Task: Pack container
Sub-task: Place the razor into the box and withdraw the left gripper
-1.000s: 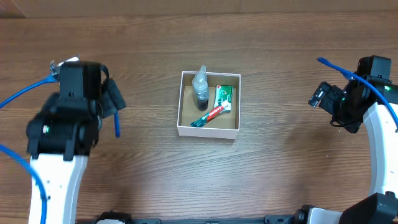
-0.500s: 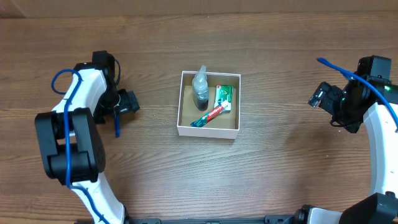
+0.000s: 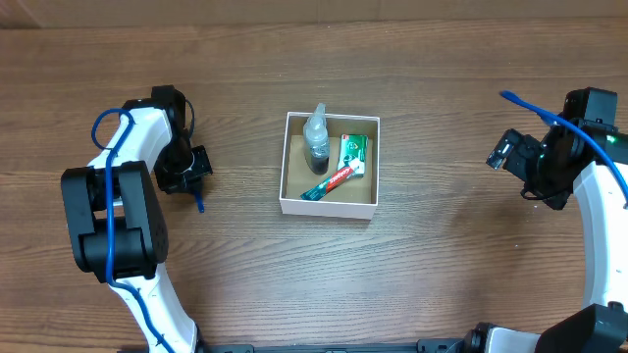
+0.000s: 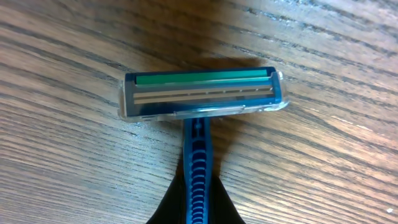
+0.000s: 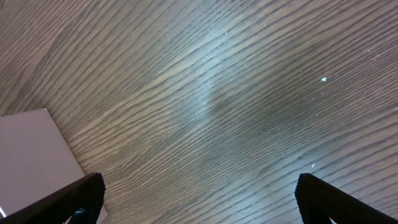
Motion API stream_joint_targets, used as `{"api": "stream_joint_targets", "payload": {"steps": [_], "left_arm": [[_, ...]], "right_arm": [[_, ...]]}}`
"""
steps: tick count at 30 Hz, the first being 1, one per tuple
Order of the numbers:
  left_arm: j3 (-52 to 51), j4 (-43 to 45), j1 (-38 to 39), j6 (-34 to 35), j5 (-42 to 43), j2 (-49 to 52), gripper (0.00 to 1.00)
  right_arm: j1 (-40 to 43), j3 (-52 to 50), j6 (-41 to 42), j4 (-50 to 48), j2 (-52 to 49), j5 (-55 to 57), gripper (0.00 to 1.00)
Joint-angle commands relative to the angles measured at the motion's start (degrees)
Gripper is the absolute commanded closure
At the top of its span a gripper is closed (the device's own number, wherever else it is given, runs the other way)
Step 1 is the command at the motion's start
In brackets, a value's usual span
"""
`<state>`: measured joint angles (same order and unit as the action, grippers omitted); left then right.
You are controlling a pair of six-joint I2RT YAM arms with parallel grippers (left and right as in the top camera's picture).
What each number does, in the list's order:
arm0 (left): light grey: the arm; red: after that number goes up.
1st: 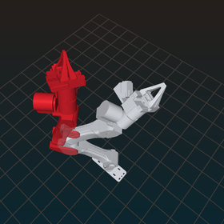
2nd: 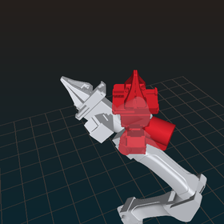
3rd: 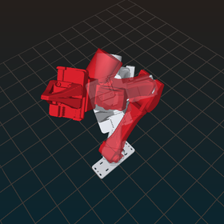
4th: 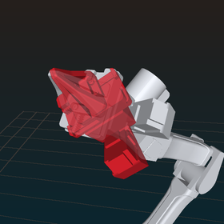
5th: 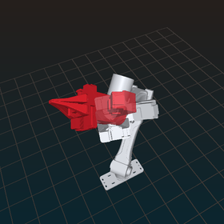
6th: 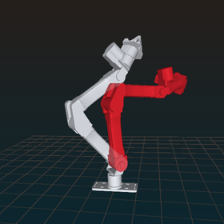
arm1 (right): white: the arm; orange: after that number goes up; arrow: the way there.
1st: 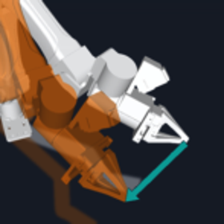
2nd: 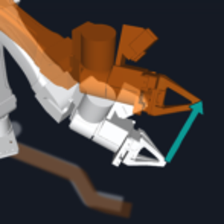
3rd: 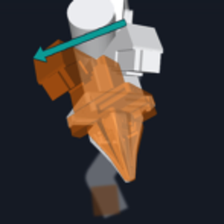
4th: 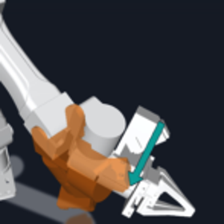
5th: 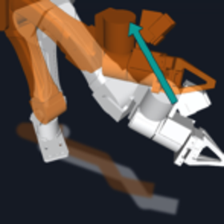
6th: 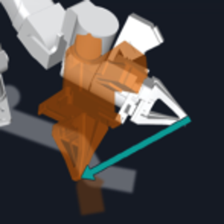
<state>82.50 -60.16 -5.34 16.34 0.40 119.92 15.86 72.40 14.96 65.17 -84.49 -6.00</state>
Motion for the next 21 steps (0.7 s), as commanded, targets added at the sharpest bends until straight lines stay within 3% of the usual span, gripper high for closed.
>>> {"api": "stream_joint_targets", "payload": {"steps": [1,5,8,10,12,15,20,21], "left_arm": [[-1.0,-0.5,-0.2,0.2,-1.2,2.1,0.96],[-1.0,0.9,5.1,1.0,-4.4,-15.1,0.96],[-1.0,3.8,17.3,-0.7,-4.8,-30.1,0.96],[-1.0,7.2,27.5,-3.1,-8.2,-34.0,0.96],[-1.0,11.2,36.6,-8.7,-8.5,-33.0,0.96],[-1.0,13.8,43.7,-10.7,-8.3,-26.8,0.96],[-1.0,16.1,44.8,-11.8,-5.7,-14.8,0.94],[-1.0,16.3,44.7,-13.0,-5.7,-13.8,0.70]], "right_arm": [[-0.2,0.0,-0.2,-0.3,0.6,-0.1,0.00],[-0.2,0.0,-0.2,-0.3,0.6,-0.1,0.00],[-0.2,0.0,-0.2,-0.3,0.6,-0.1,0.00],[-0.2,0.0,-0.2,-0.3,0.6,-0.1,0.00],[-0.2,0.0,-0.2,-0.2,0.6,-0.2,0.00],[-0.2,0.0,-0.2,-0.2,0.6,-0.2,0.00],[-0.2,0.0,-0.2,-0.1,0.6,-0.6,0.00],[-0.2,0.0,-0.2,-0.1,0.6,-0.6,0.00]]}}
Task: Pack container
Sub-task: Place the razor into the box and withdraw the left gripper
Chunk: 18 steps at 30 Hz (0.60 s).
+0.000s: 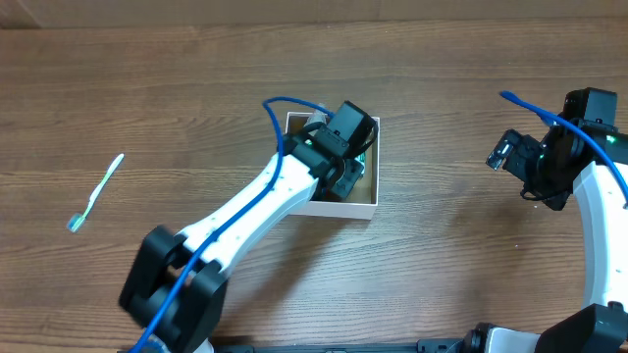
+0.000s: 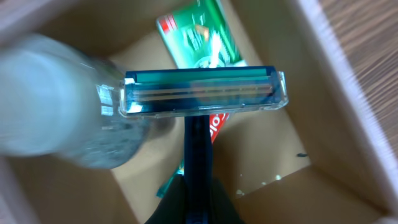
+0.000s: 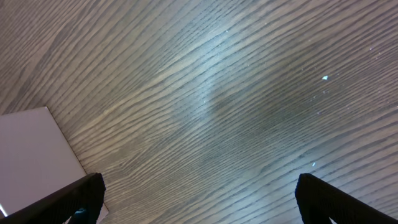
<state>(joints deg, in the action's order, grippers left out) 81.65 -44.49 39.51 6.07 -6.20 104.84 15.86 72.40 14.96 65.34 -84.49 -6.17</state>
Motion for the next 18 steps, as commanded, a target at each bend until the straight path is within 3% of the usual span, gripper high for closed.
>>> {"api": "stream_joint_targets", "payload": {"steps": [1,6,9,11,12,13,14,16,18], "left_arm": [[-0.1,0.8,-0.1,-4.0,-0.4,1.6,0.51],[9.9,-11.8,-0.1,-2.1,-8.2,-8.1,0.43],[13.9,-20.5,-4.5,6.1,-22.4,-18.3,0.29],[13.9,-25.6,-15.8,11.0,-22.4,-22.7,0.26],[13.6,-27.5,-27.0,11.7,-18.1,-23.8,0.24],[13.5,-27.7,-32.6,10.5,-15.5,-23.7,0.21],[13.2,-27.3,-37.8,8.1,-12.8,-23.3,0.20],[11.6,-24.8,-52.7,-3.3,-5.4,-20.0,0.12],[9.6,-23.2,-60.8,-11.1,-0.2,-15.6,0.02]], "right_arm": [[-0.2,0.0,-0.2,-0.3,0.6,-0.4,0.00],[-0.2,0.0,-0.2,-0.2,0.6,-0.4,0.00],[-0.2,0.0,-0.2,-0.1,0.6,-0.4,0.00],[-0.2,0.0,-0.2,-0.2,0.6,-0.4,0.00],[-0.2,0.0,-0.2,-0.2,0.6,-0.4,0.00],[-0.2,0.0,-0.2,-0.2,0.6,-0.4,0.00],[-0.2,0.0,-0.2,-0.2,0.6,-0.4,0.00],[-0.2,0.0,-0.2,-0.2,0.6,-0.4,0.00],[-0.2,0.0,-0.2,-0.2,0.6,-0.4,0.00]]}}
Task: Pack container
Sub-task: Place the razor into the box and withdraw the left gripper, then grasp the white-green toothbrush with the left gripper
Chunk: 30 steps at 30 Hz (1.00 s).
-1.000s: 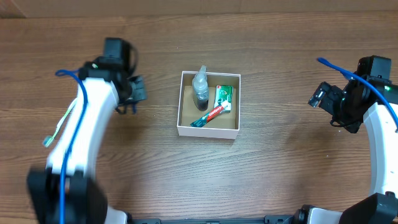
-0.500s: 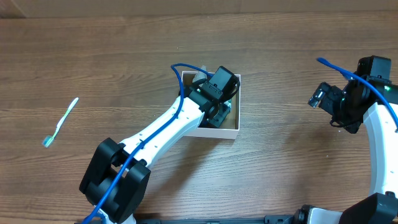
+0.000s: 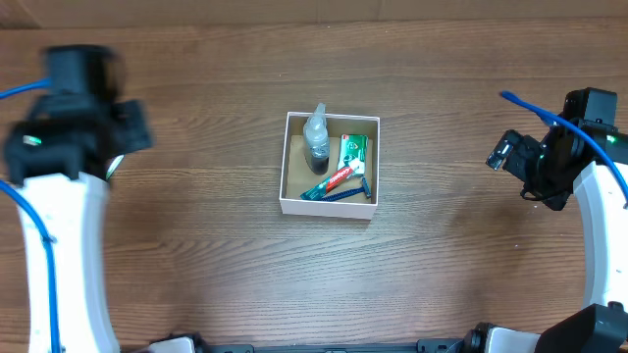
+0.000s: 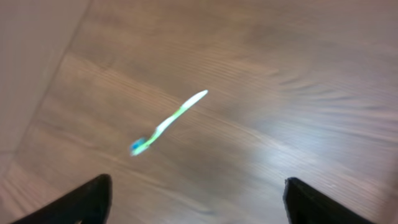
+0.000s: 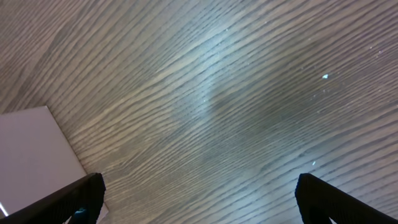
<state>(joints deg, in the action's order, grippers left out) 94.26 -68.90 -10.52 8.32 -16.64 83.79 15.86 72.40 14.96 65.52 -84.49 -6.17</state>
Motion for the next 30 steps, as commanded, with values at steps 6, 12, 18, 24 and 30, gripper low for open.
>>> {"api": "stream_joint_targets", "payload": {"steps": [6,12,18,24,30], "left_arm": [[-5.2,5.9,-19.8,-16.1,17.2,29.3,0.03],[-5.2,12.8,-19.8,-16.2,10.5,39.0,0.02],[-5.2,18.3,-19.8,-19.7,10.7,40.0,0.04],[-5.3,16.9,-19.8,-19.7,10.9,42.1,0.16],[-5.3,16.2,-19.8,-19.7,12.2,42.1,0.58]], "right_arm": [[-0.2,0.0,-0.3,-0.4,0.6,-0.4,0.00],[-0.2,0.0,-0.3,-0.5,0.5,-0.3,0.00],[-0.2,0.0,-0.5,-0.8,0.5,0.1,0.00],[-0.2,0.0,-0.5,-1.0,0.5,0.1,0.00],[-0.2,0.0,-0.5,-1.0,0.5,0.1,0.00]]}}
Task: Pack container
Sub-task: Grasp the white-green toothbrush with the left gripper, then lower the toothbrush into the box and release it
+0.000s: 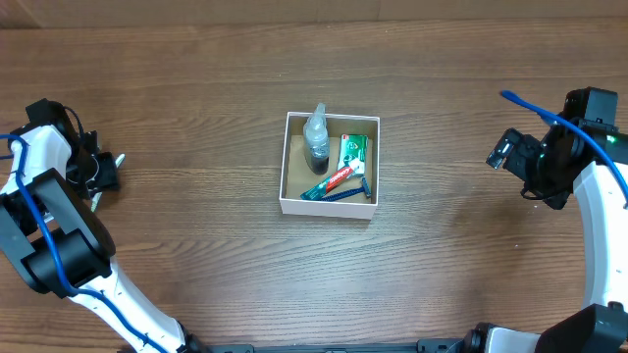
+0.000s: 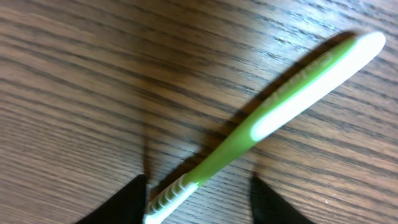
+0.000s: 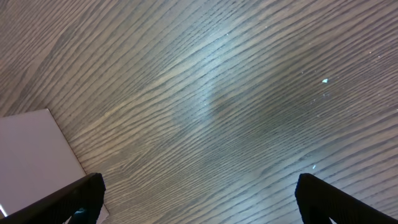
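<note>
The white box (image 1: 287, 201) stands mid-table and holds a clear bottle (image 1: 316, 137), a green toothpaste pack (image 1: 352, 155), a red tube (image 1: 336, 178) and a blue razor (image 1: 345, 192). At the far left a green-and-white toothbrush (image 2: 292, 93) lies flat on the wood; only its tip (image 1: 120, 157) shows from overhead. My left gripper (image 2: 198, 205) is low over it, open, one finger on each side of the ribbed handle with gaps showing. My right gripper (image 3: 199, 202) hangs open above bare wood at the far right.
The wooden table (image 1: 461, 265) carries nothing else loose. A corner of the white box (image 3: 31, 143) shows at the left of the right wrist view. The left arm's blue cable (image 1: 25, 211) loops near the table's left edge.
My left gripper was high above the far-left table with the toothbrush small below it. Now it is down at the wood, fingers straddling the toothbrush handle. The right arm has not moved.
My left gripper was shut on the blue razor on the table left of the box. Then it held the razor over the box. Then the razor lay in the box and the gripper was open above the toothbrush, where it now sits low.
</note>
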Motion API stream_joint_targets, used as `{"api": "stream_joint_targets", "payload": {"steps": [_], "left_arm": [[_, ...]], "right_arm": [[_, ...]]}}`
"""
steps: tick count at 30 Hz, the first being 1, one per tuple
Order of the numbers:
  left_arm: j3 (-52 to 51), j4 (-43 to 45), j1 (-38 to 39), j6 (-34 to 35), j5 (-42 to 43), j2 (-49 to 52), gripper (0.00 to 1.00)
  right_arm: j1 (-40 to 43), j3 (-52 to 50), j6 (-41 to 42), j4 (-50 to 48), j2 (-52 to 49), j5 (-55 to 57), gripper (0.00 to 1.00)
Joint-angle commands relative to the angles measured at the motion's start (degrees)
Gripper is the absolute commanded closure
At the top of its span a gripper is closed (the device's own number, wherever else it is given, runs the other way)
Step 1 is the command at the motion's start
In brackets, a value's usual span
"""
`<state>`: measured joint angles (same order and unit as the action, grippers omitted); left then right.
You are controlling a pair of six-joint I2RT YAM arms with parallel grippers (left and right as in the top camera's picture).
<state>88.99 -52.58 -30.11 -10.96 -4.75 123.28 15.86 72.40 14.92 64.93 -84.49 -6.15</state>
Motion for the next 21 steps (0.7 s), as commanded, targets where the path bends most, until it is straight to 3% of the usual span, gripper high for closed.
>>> {"api": "stream_joint_targets", "payload": {"steps": [1,6,10,15,18,21], "left_arm": [[0.0,-0.1,-0.2,-0.4,0.3,2.6,0.67],[0.0,-0.6,-0.2,-0.4,0.3,2.6,0.96],[0.0,-1.4,-0.1,-0.2,0.4,2.5,0.96],[5.0,-3.6,2.4,2.0,10.7,-7.7,0.96],[5.9,-4.0,8.3,2.0,18.6,-20.9,0.96],[5.9,-4.0,19.3,1.4,19.6,-30.2,0.96]], "right_arm": [[-0.2,0.0,-0.4,-0.4,0.5,0.1,0.00],[-0.2,0.0,-0.4,-0.4,0.5,0.1,0.00],[-0.2,0.0,-0.4,-0.6,0.5,0.1,0.00],[-0.2,0.0,-0.4,-0.6,0.5,0.1,0.00],[-0.2,0.0,-0.4,-0.6,0.5,0.0,0.00],[-0.2,0.0,-0.4,-0.6,0.5,0.0,0.00]]}}
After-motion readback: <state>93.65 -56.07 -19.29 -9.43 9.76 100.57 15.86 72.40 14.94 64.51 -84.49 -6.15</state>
